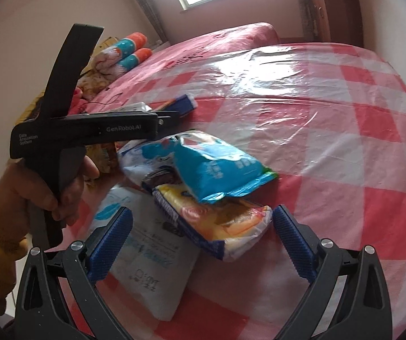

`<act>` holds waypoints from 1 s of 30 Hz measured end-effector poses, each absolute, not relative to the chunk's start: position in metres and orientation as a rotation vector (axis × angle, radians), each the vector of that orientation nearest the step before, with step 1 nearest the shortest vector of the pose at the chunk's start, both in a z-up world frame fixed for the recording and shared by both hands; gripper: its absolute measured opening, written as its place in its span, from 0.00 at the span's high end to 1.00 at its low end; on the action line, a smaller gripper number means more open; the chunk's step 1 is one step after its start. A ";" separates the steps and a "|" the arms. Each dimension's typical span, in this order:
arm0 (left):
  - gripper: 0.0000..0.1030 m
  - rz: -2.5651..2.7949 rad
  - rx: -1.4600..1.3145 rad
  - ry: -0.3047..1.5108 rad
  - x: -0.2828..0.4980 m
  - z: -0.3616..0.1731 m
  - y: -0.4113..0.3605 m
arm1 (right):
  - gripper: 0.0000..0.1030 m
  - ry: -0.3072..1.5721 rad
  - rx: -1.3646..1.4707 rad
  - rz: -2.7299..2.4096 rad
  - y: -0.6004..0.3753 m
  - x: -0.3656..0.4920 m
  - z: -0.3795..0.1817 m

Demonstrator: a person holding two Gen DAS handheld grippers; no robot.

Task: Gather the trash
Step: 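Grasp the purple tissue pack with the left tool while the right tool grasps the blue snack wrapper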

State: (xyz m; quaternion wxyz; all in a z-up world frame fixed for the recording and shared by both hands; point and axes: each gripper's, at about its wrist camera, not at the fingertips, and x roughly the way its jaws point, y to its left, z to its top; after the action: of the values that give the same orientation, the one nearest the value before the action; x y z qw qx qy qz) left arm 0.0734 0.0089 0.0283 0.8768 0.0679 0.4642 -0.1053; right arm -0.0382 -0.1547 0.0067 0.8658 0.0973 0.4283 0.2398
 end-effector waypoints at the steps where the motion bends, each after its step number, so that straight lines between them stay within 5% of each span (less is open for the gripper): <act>1: 0.31 -0.238 0.148 0.965 0.071 0.030 0.007 | 0.05 0.897 0.211 0.513 -0.155 -0.039 0.007; 30: 0.31 -0.280 0.228 0.967 0.092 0.017 0.001 | 0.05 0.886 0.095 0.388 -0.141 0.004 0.007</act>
State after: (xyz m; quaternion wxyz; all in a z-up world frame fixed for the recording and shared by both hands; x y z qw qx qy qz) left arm 0.0915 0.0011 0.0167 0.8697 0.1089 0.4624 -0.1338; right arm 0.0042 -0.1408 0.0075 0.8841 0.0456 0.4260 0.1865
